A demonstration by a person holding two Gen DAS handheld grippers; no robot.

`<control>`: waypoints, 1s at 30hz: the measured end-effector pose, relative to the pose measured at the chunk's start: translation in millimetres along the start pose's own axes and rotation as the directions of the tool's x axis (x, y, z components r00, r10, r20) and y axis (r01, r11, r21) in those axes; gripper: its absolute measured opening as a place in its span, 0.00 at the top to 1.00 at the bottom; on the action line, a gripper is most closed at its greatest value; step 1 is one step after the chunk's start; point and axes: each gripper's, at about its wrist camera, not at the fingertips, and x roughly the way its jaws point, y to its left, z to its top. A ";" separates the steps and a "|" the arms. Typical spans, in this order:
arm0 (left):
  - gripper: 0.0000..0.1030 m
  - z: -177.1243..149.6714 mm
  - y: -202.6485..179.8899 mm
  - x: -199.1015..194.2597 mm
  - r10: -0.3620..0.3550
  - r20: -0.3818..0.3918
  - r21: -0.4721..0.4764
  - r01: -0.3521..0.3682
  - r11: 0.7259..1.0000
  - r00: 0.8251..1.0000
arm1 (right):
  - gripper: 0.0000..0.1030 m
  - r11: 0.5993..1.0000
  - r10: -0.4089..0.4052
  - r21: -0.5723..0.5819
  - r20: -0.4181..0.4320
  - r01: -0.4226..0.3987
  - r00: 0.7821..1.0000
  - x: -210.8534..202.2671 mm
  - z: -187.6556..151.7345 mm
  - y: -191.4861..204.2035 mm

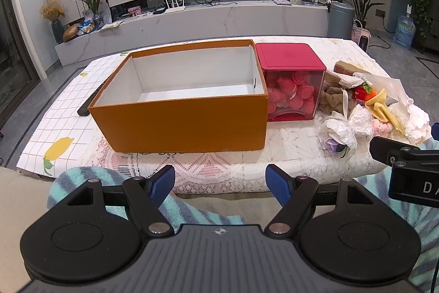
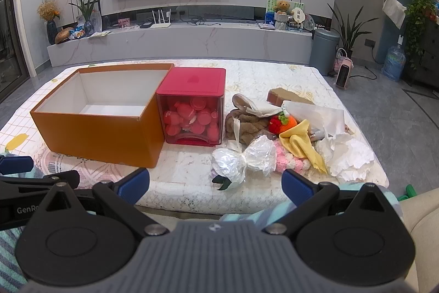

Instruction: Organize soft objects

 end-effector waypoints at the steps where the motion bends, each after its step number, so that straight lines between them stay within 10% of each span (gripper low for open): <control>1: 0.14 -0.2 0.0 0.0 -0.001 0.000 -0.001 0.001 1.000 1.000 | 0.03 1.000 0.000 0.000 0.000 0.000 1.000 -0.1 -0.3 0.2; 30: 0.21 16.3 -28.1 26.6 -0.070 -0.013 0.071 0.071 0.995 0.997 | 0.03 1.000 0.012 -0.013 0.024 -0.012 1.000 18.2 8.5 -23.2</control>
